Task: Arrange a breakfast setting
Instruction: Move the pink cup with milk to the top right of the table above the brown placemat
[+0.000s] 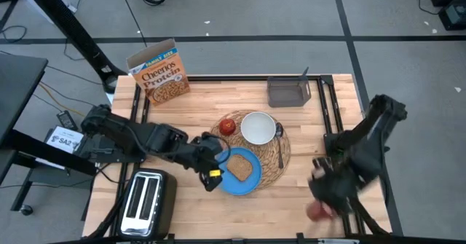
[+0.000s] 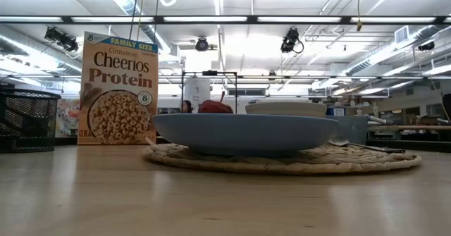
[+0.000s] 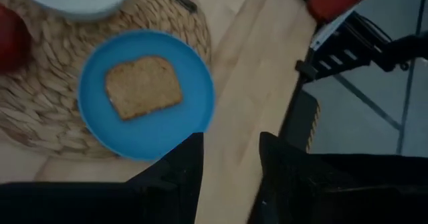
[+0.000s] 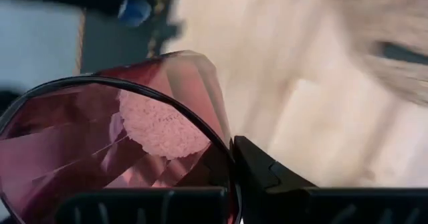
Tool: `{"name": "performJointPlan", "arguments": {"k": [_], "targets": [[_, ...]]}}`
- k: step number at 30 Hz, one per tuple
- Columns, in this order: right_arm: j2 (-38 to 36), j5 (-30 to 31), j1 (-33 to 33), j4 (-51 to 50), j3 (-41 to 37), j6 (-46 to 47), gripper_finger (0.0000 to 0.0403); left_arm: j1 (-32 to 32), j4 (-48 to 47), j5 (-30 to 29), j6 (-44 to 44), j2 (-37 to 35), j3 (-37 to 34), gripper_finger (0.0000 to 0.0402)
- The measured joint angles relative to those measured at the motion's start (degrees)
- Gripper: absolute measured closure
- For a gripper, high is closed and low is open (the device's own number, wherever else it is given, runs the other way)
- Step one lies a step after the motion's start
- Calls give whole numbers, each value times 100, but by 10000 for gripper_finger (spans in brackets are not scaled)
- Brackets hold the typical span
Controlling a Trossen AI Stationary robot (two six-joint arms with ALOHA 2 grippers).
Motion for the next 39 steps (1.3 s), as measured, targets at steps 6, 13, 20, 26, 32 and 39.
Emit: {"name": "performJointPlan", "arguments": {"k": [6, 13, 20, 26, 32, 39], "targets": [[-560, 583, -1784, -487, 135, -276, 391, 452, -2, -7, 473, 2, 0, 248], [-606, 1015, -4244, -492, 335, -1800, 391, 1260, 14, -29, 1086, -39, 0, 248], [94, 1206, -6446, 549, 607, -3835, 391, 2191, -113, 138, 1341, -138, 0, 248], [1063, 1202, -7628, 1441, 965, -4823, 391, 2765, -642, 333, 1345, -394, 0, 248], [1893, 1200, -8187, 1326, 1150, -5272, 391, 3082, -649, 367, 1335, -565, 2, 248], [2056, 1630, -8604, 823, 1151, -5358, 391, 3300, -659, 375, 1573, -610, 0, 248]]}}
